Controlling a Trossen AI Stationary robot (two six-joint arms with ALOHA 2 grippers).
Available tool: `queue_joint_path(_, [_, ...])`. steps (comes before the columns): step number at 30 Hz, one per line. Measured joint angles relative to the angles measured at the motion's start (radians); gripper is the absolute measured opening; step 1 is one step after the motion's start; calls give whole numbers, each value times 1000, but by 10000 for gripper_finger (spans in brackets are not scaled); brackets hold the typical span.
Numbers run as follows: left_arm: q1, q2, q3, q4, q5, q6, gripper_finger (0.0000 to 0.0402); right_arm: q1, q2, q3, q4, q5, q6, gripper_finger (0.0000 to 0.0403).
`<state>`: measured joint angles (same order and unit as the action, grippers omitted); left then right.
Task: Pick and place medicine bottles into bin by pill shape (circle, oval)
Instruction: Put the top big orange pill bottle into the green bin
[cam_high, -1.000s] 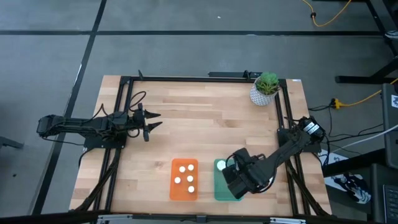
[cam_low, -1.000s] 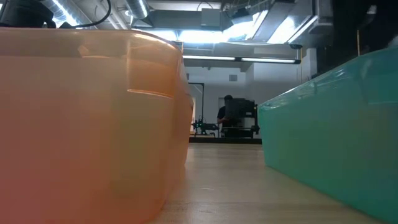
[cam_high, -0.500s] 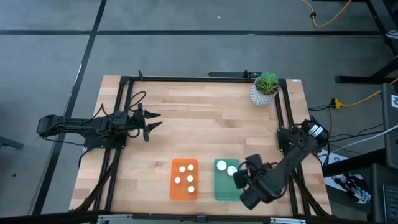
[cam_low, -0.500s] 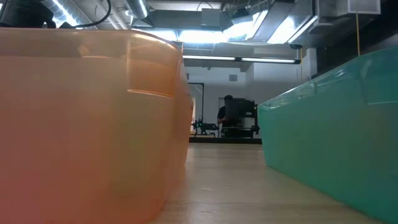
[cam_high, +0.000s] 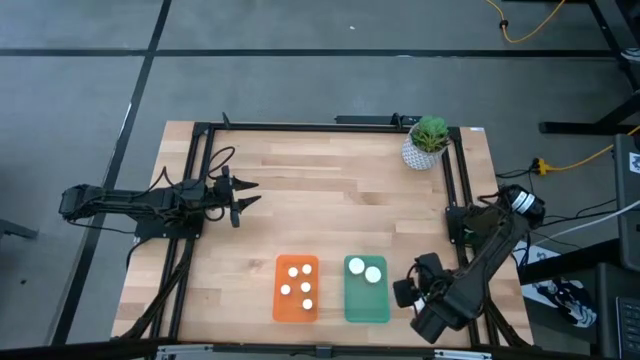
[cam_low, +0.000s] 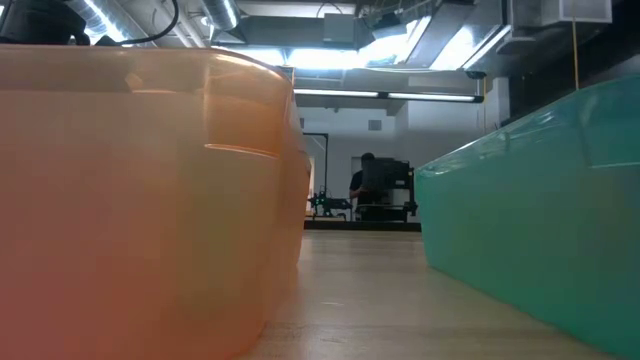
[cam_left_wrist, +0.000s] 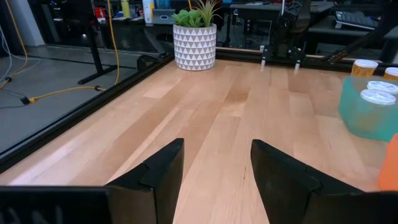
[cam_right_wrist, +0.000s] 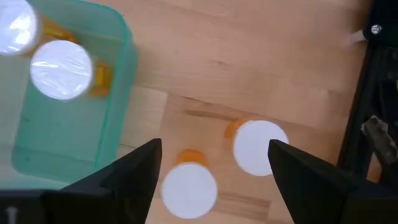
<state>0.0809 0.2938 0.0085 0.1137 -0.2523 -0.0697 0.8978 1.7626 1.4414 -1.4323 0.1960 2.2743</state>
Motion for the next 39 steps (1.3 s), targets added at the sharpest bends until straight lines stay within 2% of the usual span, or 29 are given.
queue_joint_path(7, [0, 0, 0, 0, 0, 0, 179, 45, -40, -88, 22, -16, 27, 327])
queue_joint_path(22, [0, 0, 0, 0, 0, 0, 179, 110, -177, -370, 298, -38, 30, 330])
queue_joint_path(39, [0, 0, 0, 0, 0, 0, 179, 130, -179, -471, 420, -42, -82, 323])
